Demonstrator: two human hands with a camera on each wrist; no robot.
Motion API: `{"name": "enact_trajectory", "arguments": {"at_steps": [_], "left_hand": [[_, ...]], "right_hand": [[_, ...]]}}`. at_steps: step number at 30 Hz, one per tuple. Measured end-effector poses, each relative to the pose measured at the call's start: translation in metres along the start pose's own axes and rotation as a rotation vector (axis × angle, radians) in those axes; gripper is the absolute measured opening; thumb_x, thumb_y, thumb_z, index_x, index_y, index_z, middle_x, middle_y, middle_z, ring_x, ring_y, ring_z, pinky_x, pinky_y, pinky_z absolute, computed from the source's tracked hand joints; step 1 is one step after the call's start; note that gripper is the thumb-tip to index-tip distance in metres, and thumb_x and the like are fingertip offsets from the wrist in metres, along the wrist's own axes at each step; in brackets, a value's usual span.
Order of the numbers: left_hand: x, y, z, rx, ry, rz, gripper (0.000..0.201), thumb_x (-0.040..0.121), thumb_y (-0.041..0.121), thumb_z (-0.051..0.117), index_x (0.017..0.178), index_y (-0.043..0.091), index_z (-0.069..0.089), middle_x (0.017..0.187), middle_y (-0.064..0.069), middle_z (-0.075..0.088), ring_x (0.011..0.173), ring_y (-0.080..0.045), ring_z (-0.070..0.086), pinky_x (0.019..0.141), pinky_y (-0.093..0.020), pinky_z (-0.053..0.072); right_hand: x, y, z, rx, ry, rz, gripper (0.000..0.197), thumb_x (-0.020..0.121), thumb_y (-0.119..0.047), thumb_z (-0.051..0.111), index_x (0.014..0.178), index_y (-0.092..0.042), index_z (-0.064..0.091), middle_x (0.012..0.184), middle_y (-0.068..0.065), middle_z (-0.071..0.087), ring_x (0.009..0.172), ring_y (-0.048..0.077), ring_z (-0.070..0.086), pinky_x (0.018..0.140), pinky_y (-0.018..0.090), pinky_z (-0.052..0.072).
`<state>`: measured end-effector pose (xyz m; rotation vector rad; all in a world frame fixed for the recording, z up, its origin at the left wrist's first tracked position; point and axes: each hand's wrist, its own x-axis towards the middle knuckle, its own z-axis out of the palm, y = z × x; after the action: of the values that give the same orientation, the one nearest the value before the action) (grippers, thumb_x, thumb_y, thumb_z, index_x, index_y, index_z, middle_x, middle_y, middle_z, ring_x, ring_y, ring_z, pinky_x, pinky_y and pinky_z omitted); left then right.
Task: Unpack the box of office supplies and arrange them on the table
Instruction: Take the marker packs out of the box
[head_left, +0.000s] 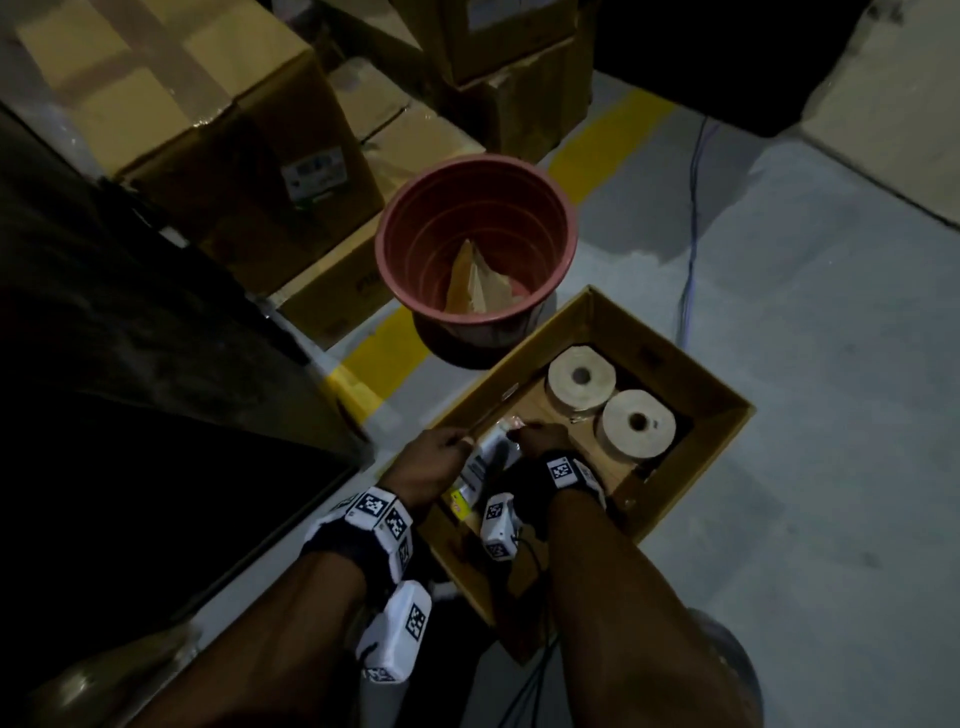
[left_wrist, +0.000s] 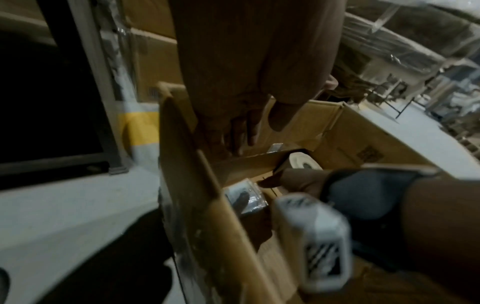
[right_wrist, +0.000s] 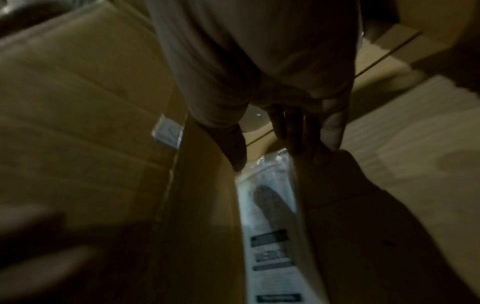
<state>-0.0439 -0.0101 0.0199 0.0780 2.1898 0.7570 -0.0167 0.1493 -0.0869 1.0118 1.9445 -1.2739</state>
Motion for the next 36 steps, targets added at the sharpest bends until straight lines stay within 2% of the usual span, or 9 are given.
{"name": "enact_trajectory", "arguments": {"at_steps": [6,9,12,15,19,21,28,32,36], "left_hand": [[-0.004,0.002,0.002,-0.070,-0.035,-0.013,0.041,0.103,0.032,0.038,0.134,0.010,0.055,0.142,-0.008,0.051,0.130,-0.023,0.047,0.097,-0.027,0.034],[-0.005,0.003,0.004,-0.079,-0.045,-0.022,0.039,0.103,0.033,0.038,0.124,0.009,0.060,0.126,-0.012,0.059,0.109,-0.023,0.057,0.089,-0.029,0.038],[-0.006,0.007,0.007,-0.122,-0.027,-0.037,0.028,0.100,0.030,0.044,0.102,0.010,0.063,0.104,-0.014,0.064,0.085,-0.031,0.064,0.080,-0.042,0.050],[-0.010,0.011,0.011,-0.083,-0.011,-0.050,0.045,0.080,0.044,0.055,0.106,0.010,0.067,0.104,-0.017,0.069,0.085,-0.035,0.067,0.079,-0.048,0.056],[-0.019,0.024,0.024,-0.013,0.026,-0.016,0.051,0.077,0.043,0.072,0.120,0.016,0.061,0.110,-0.008,0.068,0.097,-0.028,0.066,0.083,-0.036,0.053],[-0.027,0.033,0.030,-0.042,0.043,-0.004,0.047,0.074,0.041,0.078,0.112,0.019,0.062,0.105,-0.002,0.069,0.095,-0.021,0.066,0.083,-0.033,0.053],[-0.087,0.073,0.015,-0.474,-0.008,0.235,0.032,0.082,0.015,0.074,0.113,0.009,0.068,0.104,-0.007,0.073,0.078,-0.004,0.071,0.068,-0.019,0.056],[-0.154,0.091,-0.031,-0.613,0.041,0.332,0.037,0.083,0.017,0.074,0.118,0.009,0.065,0.108,-0.011,0.073,0.096,-0.023,0.071,0.085,-0.041,0.058],[-0.251,0.104,-0.085,-0.551,0.141,0.455,0.024,0.091,0.008,0.063,0.115,0.004,0.063,0.093,-0.002,0.071,0.072,-0.002,0.070,0.061,-0.017,0.054]], "right_hand": [[-0.002,0.013,0.008,0.004,0.010,-0.062,0.054,0.095,-0.031,0.056,0.142,-0.008,0.044,0.149,0.013,0.042,0.138,0.030,0.039,0.113,0.039,0.032],[-0.015,0.009,-0.001,0.072,-0.022,-0.076,0.050,0.098,-0.031,0.050,0.143,-0.011,0.044,0.150,0.010,0.041,0.138,0.031,0.039,0.111,0.037,0.034],[-0.024,-0.002,-0.020,0.276,-0.074,-0.072,0.044,0.094,-0.031,0.055,0.135,-0.013,0.054,0.137,0.009,0.055,0.123,0.030,0.055,0.098,0.034,0.048],[-0.035,-0.016,-0.044,0.379,-0.064,-0.020,0.051,0.087,-0.013,0.066,0.134,-0.002,0.050,0.132,0.017,0.057,0.092,0.017,0.064,0.085,0.032,0.056],[-0.062,-0.033,-0.080,0.427,-0.157,-0.065,0.015,0.088,-0.017,0.069,0.096,-0.007,0.062,0.095,0.023,0.065,0.076,0.026,0.063,0.070,0.032,0.052],[-0.082,-0.034,-0.095,0.468,-0.157,-0.113,0.021,0.074,-0.012,0.081,0.083,-0.005,0.063,0.092,0.026,0.069,0.081,0.033,0.070,0.084,0.043,0.056],[-0.168,-0.044,-0.113,0.532,-0.325,-0.331,0.047,0.074,-0.027,0.083,0.107,0.003,0.069,0.106,0.024,0.070,0.096,0.037,0.068,0.089,0.048,0.056],[-0.244,-0.050,-0.114,0.438,-0.371,-0.466,0.038,0.085,-0.020,0.073,0.117,-0.001,0.065,0.111,0.023,0.070,0.097,0.033,0.068,0.091,0.043,0.055],[-0.343,-0.081,-0.111,0.453,-0.326,-0.646,0.029,0.091,-0.007,0.063,0.117,0.004,0.063,0.102,0.020,0.072,0.084,0.027,0.071,0.074,0.034,0.059]]}}
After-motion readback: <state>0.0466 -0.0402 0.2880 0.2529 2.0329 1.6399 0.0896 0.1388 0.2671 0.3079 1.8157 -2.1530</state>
